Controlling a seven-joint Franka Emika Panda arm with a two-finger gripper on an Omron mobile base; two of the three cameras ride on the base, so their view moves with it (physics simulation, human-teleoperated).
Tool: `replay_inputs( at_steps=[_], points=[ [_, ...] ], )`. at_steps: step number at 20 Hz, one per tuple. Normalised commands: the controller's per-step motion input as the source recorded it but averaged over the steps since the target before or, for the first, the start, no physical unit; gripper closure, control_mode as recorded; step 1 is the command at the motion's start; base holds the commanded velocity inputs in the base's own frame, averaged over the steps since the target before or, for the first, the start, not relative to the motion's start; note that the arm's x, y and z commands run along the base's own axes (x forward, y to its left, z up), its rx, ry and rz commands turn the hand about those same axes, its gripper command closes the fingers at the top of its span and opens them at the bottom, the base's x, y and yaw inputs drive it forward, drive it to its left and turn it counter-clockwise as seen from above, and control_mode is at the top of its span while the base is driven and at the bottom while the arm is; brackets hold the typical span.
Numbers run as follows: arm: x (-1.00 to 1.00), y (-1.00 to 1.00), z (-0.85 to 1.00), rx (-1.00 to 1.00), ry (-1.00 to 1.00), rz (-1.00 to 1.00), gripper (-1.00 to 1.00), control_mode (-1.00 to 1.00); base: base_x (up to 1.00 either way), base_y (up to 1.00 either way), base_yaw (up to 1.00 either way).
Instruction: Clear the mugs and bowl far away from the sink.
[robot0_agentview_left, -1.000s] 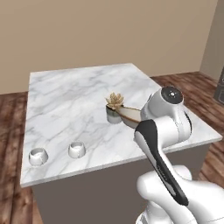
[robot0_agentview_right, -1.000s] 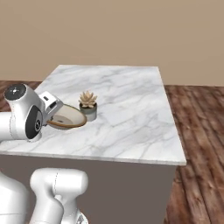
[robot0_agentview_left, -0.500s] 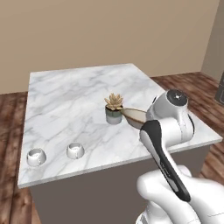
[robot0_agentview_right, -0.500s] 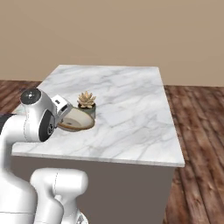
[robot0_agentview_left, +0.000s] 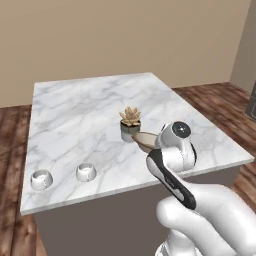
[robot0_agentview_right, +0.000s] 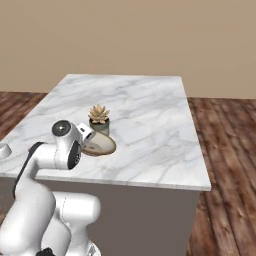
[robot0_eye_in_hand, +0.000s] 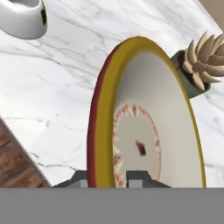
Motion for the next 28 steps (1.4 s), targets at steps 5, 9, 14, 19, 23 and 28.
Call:
replay_inputs(
  at_steps=[5,9,14,19,23,28],
  points=[
    [0.76,0.04,-0.56,0.00,0.14,0.00,1.00,-1.00,0.00,0.00,0.00],
    [0.58,0.00,-0.37,0.00,0.10,0.00,1.00,-1.00,0.00,0.00,0.00],
    [0.45,0.00,-0.61,0.00,0.07,0.02,1.00,-1.00,0.00,0.00,0.00],
    [0.20,0.16,-0.71,0.00,0.01,0.03,1.00,-1.00,0.00,0.00,0.00],
    [0.00,0.18,-0.40,0.00,0.01,0.01,1.00,-1.00,0.00,0.00,0.00],
    [0.00,0.14,0.15,0.00,0.01,0.00,-1.00,-1.00,0.00,0.00,0.00]
  ],
)
